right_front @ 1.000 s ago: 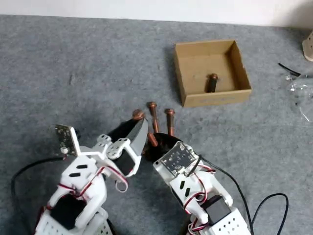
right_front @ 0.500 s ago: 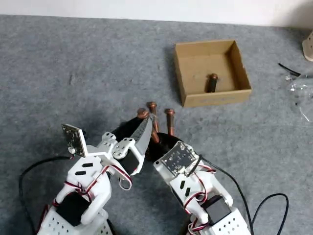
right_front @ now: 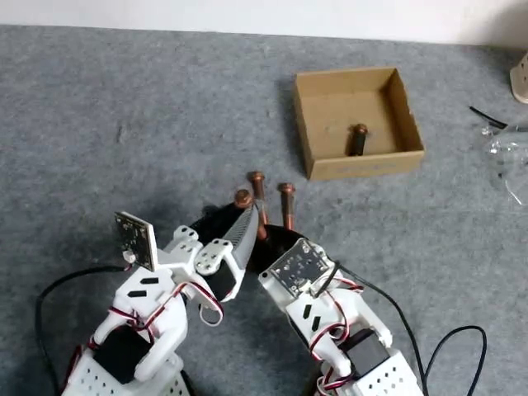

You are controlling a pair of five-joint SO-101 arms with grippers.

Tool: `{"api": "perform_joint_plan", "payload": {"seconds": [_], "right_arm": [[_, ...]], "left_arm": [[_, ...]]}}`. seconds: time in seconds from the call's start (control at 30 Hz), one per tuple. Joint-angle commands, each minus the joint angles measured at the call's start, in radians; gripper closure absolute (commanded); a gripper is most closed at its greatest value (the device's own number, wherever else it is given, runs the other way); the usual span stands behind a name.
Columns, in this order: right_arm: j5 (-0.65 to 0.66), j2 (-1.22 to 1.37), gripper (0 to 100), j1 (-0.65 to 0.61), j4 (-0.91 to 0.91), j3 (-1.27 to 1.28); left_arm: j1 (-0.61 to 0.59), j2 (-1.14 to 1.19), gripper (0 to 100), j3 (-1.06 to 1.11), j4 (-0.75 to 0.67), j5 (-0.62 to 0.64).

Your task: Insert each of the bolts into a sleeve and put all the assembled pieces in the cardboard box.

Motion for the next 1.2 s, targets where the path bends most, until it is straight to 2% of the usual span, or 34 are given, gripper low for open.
{"api": "perform_joint_plan", "payload": {"seconds": [0.0,0.17,1.17], "right_arm": [[-0.005,-0.016,99.5,0.016,-0.002,0.114],[-0.005,-0.016,99.5,0.018,-0.002,0.114],[-0.005,-0.018,99.5,0.050,-0.002,0.107]], "left_arm": [[0.016,-0.001,99,-0.002,0.044,-0.008],[0.018,-0.001,99,0.025,0.101,-0.002],[0.018,-0.001,99,0.117,0.103,-0.009]]}}
